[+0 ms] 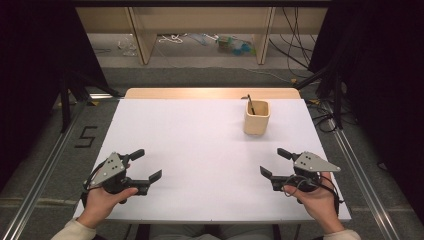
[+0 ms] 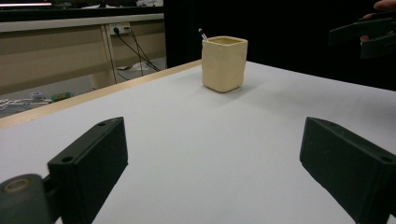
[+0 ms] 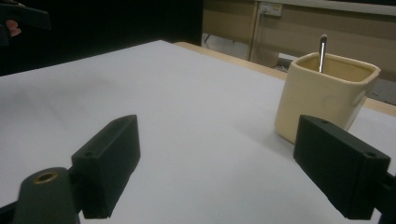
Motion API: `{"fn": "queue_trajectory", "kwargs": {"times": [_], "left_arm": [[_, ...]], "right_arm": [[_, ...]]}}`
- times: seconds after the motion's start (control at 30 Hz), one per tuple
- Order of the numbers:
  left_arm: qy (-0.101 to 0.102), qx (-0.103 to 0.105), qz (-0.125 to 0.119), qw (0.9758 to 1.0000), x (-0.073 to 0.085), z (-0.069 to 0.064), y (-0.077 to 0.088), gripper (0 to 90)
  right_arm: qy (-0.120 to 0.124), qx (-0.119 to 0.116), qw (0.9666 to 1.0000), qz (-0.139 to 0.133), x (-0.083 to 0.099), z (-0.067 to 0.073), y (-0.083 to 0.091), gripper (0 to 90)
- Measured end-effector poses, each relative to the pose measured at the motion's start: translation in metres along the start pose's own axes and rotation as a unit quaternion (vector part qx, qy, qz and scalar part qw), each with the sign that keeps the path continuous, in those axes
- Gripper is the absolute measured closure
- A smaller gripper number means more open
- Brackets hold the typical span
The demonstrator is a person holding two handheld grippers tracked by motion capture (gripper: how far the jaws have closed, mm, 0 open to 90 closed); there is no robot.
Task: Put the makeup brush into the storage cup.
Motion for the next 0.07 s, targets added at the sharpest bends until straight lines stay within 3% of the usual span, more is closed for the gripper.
{"fn": "queue_trajectory", "kwargs": {"times": [0.07], "left_arm": [[0.000,0.000,0.000,1.0000,0.0000,0.0000,0.0001,7.3]], "right_arm": [[-0.007,-0.004,1.0000,0.004,0.0011,0.0013,0.0002,15.8]]}}
Point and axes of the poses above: each handheld gripper's, and its own axes: y roughly backward along the jaws, x roughly out of its underside, z roughly to its left, the point moved 9 cm from there along -y, roughly forward along the jaws, and after that the axes turned 15 degrees about -x, right-handed, at the moved point
